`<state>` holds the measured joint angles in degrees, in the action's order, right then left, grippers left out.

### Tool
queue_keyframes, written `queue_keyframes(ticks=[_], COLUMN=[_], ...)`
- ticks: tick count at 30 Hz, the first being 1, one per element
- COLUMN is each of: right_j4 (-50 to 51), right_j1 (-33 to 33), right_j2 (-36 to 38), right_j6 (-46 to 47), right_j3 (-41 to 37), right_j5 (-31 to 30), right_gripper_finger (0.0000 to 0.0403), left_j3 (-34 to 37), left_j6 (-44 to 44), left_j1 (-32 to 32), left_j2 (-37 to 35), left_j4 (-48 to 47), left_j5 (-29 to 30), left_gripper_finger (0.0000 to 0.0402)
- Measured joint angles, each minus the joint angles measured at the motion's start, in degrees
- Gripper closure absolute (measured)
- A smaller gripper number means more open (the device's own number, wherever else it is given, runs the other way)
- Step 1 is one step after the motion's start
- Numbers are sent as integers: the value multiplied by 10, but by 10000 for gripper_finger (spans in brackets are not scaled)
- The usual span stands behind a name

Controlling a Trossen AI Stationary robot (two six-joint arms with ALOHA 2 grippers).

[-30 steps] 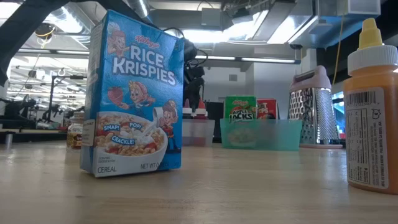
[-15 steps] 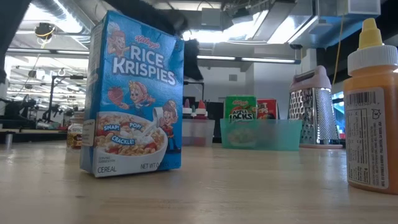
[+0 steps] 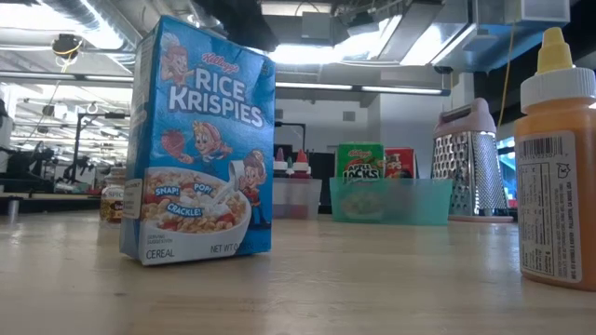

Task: Pick & Place Kitchen Items
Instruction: Put the blue food coloring bottle into the transparent bin

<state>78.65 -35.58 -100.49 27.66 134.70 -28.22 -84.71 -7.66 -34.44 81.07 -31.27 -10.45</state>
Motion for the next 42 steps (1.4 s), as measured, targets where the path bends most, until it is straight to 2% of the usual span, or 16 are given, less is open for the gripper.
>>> queue_keyframes(ticks=[7, 14, 17, 21, 26, 29, 34, 42], right_j4=[-6, -2, 27, 121, 96, 114, 114, 114], right_j1=[0, 1, 5, 9, -5, -19, -35, -43], right_j2=[-4, -7, -7, -4, 2, 3, 3, 3], right_j6=[0, 25, 79, 180, 224, 258, 249, 247], right_j3=[0, 0, 0, 0, -3, -5, -13, -47], right_j5=[23, 36, 37, 95, 161, 159, 144, 160], right_gripper_finger=[156, 96, 65, 41, 35, 35, 35, 35], left_j3=[0, 0, 0, 0, 0, 0, 0, 0], left_j6=[16, 24, 27, 35, 41, 53, 84, 151], left_j1=[2, 18, 33, 56, 80, 91, 119, 197], left_j2=[-18, -18, -18, -18, -28, -40, -72, -128], left_j4=[-85, -151, -153, -153, -153, -153, -153, -155], left_j5=[2, -1, -1, -1, -2, -1, -1, 3], left_gripper_finger=[277, 278, 276, 278, 281, 279, 280, 282])
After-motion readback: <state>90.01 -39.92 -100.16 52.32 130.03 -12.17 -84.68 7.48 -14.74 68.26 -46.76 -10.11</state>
